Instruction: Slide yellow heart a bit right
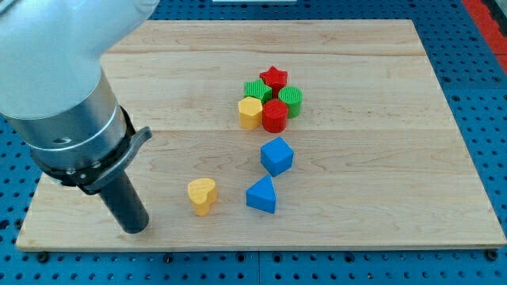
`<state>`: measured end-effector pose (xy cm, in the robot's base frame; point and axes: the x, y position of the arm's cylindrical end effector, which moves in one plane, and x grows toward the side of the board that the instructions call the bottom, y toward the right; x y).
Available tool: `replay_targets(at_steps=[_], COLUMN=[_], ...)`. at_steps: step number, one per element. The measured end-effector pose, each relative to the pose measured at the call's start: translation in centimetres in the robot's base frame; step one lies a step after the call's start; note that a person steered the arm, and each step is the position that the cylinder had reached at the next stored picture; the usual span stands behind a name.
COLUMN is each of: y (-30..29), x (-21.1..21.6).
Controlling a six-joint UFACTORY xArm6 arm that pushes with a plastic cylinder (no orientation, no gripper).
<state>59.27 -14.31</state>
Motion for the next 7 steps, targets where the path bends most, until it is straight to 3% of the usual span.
replay_targets(at_steps=[3,7], y=[6.5,7.4], x=[-0.7,-0.8])
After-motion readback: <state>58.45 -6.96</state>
